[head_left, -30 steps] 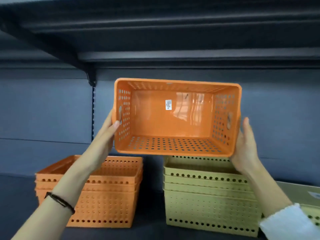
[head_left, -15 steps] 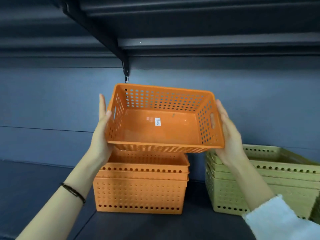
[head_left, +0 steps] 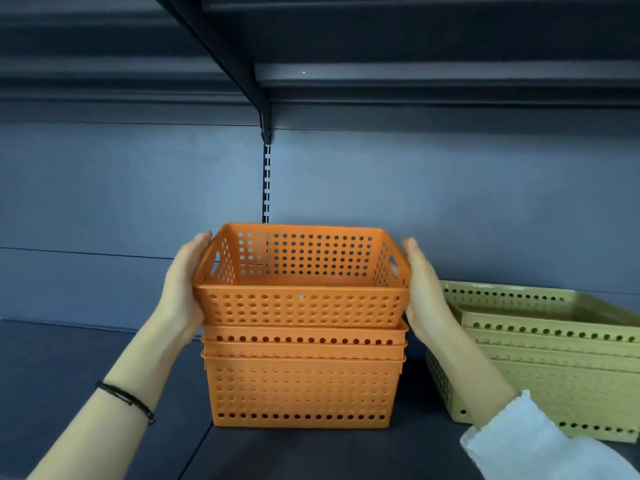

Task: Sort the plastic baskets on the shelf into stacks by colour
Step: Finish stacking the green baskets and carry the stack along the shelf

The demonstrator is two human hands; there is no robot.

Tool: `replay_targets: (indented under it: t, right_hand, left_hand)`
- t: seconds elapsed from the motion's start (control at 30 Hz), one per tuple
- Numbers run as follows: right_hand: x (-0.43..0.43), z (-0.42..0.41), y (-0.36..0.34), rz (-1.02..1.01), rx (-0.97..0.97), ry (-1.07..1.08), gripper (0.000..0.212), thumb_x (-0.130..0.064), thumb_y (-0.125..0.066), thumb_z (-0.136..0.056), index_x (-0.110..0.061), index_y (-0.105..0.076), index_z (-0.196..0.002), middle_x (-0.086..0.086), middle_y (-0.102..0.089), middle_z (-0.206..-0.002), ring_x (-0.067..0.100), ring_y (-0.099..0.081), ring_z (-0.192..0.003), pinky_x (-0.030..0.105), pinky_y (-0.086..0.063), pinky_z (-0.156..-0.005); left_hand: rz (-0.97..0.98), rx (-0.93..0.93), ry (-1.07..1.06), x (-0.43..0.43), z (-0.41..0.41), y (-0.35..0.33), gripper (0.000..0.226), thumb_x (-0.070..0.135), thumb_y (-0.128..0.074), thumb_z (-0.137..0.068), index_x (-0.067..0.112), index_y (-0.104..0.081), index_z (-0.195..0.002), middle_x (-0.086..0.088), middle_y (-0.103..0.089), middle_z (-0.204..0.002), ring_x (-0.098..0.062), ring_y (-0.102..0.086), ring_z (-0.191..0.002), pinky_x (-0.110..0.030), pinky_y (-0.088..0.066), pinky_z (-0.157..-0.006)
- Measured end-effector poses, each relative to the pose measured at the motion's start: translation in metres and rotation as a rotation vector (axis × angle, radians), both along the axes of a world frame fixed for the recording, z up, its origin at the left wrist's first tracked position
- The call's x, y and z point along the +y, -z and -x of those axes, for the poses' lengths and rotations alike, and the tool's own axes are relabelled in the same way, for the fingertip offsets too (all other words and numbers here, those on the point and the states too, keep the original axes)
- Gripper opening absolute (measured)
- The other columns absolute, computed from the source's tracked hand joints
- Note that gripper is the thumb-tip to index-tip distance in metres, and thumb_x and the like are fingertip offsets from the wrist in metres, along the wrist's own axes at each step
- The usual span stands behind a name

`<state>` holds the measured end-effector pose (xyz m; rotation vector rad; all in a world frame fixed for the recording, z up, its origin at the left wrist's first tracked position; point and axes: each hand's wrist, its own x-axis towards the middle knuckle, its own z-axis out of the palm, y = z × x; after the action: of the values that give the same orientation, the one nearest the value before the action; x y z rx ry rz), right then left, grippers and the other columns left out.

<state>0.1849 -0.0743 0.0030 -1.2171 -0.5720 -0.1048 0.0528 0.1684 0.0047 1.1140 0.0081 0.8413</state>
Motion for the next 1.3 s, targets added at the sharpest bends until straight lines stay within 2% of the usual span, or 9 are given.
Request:
replay_targets:
  t: [0.17, 0.23, 0.33, 0.43, 0.53, 0.67, 0.87, 1.07, 1.3]
  right_hand:
    - [-0.004, -0.004, 0.028, 0.318, 0.006, 0.186, 0.064, -0.064, -0.03, -0.093, -0.025, -0.046, -0.141, -0.003, -0.044, -0.15, 0.014, -0.043, -0.135, 0.044, -0.028, -0.116]
    - [-0.004, -0.004, 0.031, 0.383, 0.009, 0.203, 0.078, -0.072, -0.03, -0.086, -0.024, -0.04, -0.146, -0.003, -0.041, -0.153, 0.015, -0.039, -0.139, 0.044, -0.027, -0.117]
    - [-0.002, -0.002, 0.035, 0.521, -0.134, 0.252, 0.068, -0.061, -0.032, -0.093, -0.019, -0.045, -0.144, 0.0, -0.045, -0.15, 0.016, -0.038, -0.139, 0.032, -0.023, -0.116]
    - [-0.003, -0.001, 0.035, 0.7, -0.273, 0.32, 0.057, -0.047, -0.034, -0.1, -0.014, -0.043, -0.145, 0.004, -0.045, -0.15, 0.018, -0.036, -0.141, 0.026, -0.023, -0.11]
    - [-0.009, 0.0, 0.031, 0.777, -0.299, 0.275, 0.053, -0.044, -0.041, -0.099, -0.017, -0.044, -0.145, 0.002, -0.045, -0.149, 0.017, -0.037, -0.14, 0.028, -0.025, -0.112]
    - [-0.035, 0.019, 0.027, 0.833, -0.503, 0.323, 0.041, -0.034, -0.049, -0.097, -0.022, -0.054, -0.136, -0.004, -0.056, -0.139, 0.009, -0.048, -0.129, 0.028, -0.035, -0.109]
    - [-0.149, 0.031, 0.042, 0.94, -0.87, 0.771, 0.035, -0.035, -0.051, -0.089, -0.019, -0.068, -0.116, 0.0, -0.064, -0.129, 0.019, -0.051, -0.128, 0.037, -0.039, -0.108]
    - [-0.312, 0.008, 0.082, 1.073, -0.706, 0.896, 0.039, -0.025, -0.065, -0.087, -0.012, -0.062, -0.124, 0.007, -0.056, -0.136, 0.025, -0.049, -0.127, 0.047, -0.044, -0.103]
    - [-0.466, -0.014, 0.111, 1.33, -0.545, 0.927, 0.046, -0.033, -0.067, -0.084, -0.019, -0.058, -0.126, 0.012, -0.045, -0.147, 0.033, -0.042, -0.134, 0.05, -0.041, -0.102]
  left_hand:
    - [-0.216, 0.323, -0.067, -0.002, -0.005, 0.009, 0.038, 0.049, -0.035, -0.101, 0.024, -0.062, -0.105, 0.014, -0.074, -0.078, -0.005, -0.071, -0.067, -0.028, -0.047, -0.059]
    - [-0.374, 0.444, -0.147, 0.006, -0.007, 0.015, 0.042, 0.051, -0.034, -0.101, 0.024, -0.063, -0.114, 0.011, -0.068, -0.103, -0.011, -0.064, -0.078, -0.027, -0.039, -0.06]
    - [-0.523, 0.544, -0.154, 0.02, -0.002, 0.031, 0.041, 0.049, -0.046, -0.096, 0.021, -0.065, -0.12, 0.001, -0.066, -0.122, -0.019, -0.063, -0.105, -0.03, -0.043, -0.074]
    - [-0.554, 0.626, -0.133, 0.023, 0.007, 0.042, 0.081, 0.064, -0.048, -0.076, 0.019, -0.049, -0.144, -0.005, -0.053, -0.146, -0.024, -0.048, -0.133, -0.037, -0.036, -0.101]
    - [-0.771, 0.681, -0.44, 0.012, 0.009, 0.035, 0.058, 0.053, -0.042, -0.085, 0.018, -0.064, -0.127, -0.011, -0.056, -0.142, -0.036, -0.046, -0.134, -0.046, -0.037, -0.105]
    - [-1.229, 0.45, -0.824, -0.024, 0.01, 0.029, 0.048, 0.037, -0.043, -0.086, 0.009, -0.072, -0.112, -0.014, -0.061, -0.136, -0.037, -0.052, -0.127, -0.052, -0.042, -0.099]
    - [-1.968, 0.083, -0.485, -0.14, -0.009, 0.037, 0.049, 0.051, -0.051, -0.08, 0.032, -0.065, -0.122, 0.002, -0.062, -0.136, -0.023, -0.052, -0.13, -0.047, -0.03, -0.109]
    - [-2.125, -0.152, -0.128, -0.294, -0.047, 0.077, 0.041, 0.046, -0.046, -0.087, 0.028, -0.067, -0.117, 0.009, -0.071, -0.112, -0.014, -0.063, -0.106, -0.035, -0.047, -0.091]
    - [-2.122, -0.053, -0.155, -0.457, -0.103, 0.109, 0.06, 0.053, -0.037, -0.087, 0.022, -0.055, -0.136, -0.005, -0.068, -0.12, -0.025, -0.064, -0.106, -0.042, -0.051, -0.087]
